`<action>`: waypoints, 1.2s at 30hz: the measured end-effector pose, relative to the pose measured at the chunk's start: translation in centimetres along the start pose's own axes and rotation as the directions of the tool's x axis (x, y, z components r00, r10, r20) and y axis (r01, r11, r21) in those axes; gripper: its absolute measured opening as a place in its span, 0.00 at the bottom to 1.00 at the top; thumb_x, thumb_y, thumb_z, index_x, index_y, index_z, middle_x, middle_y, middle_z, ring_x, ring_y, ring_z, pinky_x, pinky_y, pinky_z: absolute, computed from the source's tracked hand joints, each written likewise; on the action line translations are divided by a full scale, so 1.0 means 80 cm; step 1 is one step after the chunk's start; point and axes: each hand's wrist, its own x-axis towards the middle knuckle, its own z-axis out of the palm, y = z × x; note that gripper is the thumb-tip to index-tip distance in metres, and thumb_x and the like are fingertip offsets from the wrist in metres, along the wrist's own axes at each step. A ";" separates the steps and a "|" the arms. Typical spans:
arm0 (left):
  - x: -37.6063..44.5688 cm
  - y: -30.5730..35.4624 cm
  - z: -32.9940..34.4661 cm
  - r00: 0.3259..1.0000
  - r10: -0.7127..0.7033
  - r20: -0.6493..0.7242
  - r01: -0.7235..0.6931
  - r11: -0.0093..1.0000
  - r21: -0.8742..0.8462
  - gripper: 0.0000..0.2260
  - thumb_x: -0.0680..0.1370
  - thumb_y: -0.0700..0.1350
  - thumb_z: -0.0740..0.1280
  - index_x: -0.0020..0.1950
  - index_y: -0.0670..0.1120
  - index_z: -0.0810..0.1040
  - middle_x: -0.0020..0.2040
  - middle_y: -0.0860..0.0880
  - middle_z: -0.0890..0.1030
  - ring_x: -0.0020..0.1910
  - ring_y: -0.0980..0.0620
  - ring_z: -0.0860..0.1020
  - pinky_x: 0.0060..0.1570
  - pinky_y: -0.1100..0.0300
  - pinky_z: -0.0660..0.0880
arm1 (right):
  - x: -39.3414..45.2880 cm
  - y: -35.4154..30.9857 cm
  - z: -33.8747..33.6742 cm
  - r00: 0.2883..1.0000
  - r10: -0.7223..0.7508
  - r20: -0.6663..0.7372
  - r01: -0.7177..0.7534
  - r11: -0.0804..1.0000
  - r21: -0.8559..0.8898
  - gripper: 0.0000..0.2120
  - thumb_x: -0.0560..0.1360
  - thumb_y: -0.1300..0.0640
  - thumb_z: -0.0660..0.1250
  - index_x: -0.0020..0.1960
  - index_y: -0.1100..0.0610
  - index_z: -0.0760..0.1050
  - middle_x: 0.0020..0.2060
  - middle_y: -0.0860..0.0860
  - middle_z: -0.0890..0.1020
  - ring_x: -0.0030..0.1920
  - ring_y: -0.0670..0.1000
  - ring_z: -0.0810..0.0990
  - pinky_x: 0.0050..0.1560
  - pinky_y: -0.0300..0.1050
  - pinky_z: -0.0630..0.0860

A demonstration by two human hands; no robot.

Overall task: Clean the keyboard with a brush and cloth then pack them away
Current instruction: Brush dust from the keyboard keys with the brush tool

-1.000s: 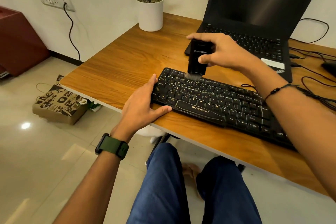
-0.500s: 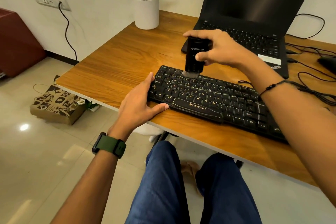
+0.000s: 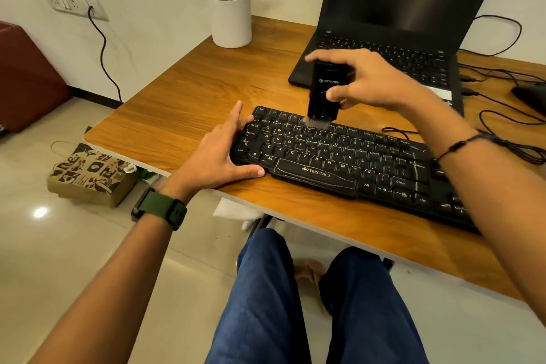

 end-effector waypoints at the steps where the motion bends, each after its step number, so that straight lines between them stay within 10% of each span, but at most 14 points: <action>1: 0.000 -0.001 0.001 1.000 0.006 -0.008 -0.006 1.000 0.004 0.57 0.57 0.69 0.67 0.75 0.51 0.38 0.73 0.56 0.61 0.71 0.52 0.61 0.70 0.45 0.59 | -0.007 0.003 -0.009 1.000 0.013 0.009 -0.013 1.000 -0.001 0.32 0.71 0.69 0.67 0.66 0.40 0.68 0.64 0.48 0.69 0.56 0.52 0.76 0.40 0.45 0.82; 36: 0.001 -0.003 0.001 1.000 -0.003 -0.030 0.002 0.999 -0.044 0.53 0.59 0.60 0.70 0.76 0.48 0.47 0.74 0.55 0.60 0.66 0.62 0.57 0.67 0.64 0.54 | 0.020 -0.017 0.032 0.997 -0.005 -0.074 0.011 0.997 0.079 0.32 0.70 0.69 0.66 0.68 0.44 0.68 0.59 0.50 0.72 0.54 0.51 0.76 0.40 0.47 0.82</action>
